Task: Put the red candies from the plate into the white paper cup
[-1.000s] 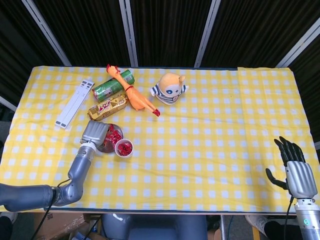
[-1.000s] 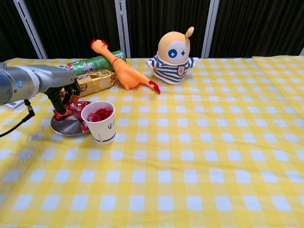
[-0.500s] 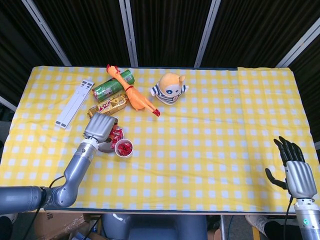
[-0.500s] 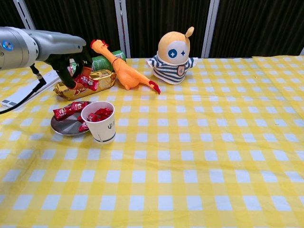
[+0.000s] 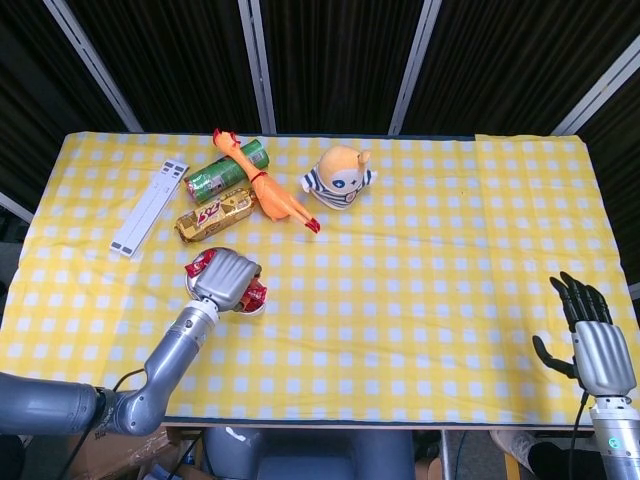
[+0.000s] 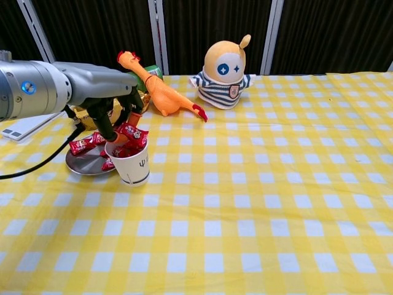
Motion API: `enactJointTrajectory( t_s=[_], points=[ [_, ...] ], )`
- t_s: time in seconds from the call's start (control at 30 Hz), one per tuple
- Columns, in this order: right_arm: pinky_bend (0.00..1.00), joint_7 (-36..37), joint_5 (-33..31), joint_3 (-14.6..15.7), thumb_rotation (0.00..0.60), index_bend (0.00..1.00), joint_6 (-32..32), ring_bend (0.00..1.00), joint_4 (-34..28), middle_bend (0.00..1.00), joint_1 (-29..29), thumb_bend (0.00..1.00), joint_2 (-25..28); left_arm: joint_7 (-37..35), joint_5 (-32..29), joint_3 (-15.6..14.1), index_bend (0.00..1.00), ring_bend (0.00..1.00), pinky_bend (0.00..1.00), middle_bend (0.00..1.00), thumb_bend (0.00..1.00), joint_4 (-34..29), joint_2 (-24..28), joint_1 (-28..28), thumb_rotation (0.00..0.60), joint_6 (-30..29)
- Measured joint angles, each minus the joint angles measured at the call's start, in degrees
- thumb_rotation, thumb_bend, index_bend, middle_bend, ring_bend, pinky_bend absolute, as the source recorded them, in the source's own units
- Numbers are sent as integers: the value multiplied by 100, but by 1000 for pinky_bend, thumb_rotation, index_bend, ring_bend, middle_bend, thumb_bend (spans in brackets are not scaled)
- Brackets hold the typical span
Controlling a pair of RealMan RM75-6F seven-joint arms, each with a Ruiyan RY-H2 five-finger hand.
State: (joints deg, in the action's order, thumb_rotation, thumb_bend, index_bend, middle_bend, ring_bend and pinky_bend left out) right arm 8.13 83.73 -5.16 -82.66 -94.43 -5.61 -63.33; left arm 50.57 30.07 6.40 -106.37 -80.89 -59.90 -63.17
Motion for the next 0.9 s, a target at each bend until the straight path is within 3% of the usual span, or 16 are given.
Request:
enactJointTrajectory(
  t_s=[0.6,0.9],
  points=[
    [0,-11,9,-1,600,0,-10,0,2,0,1,409,-6,-21,-118,-143,459,924,953,519,325,13,-10,-59,600,-4],
    [0,-22,24,-2,600,0,-23,0,11,0,0,409,-15,-123,-19,-170,448,924,953,518,316,-57,117,-12,600,-50]
  ],
)
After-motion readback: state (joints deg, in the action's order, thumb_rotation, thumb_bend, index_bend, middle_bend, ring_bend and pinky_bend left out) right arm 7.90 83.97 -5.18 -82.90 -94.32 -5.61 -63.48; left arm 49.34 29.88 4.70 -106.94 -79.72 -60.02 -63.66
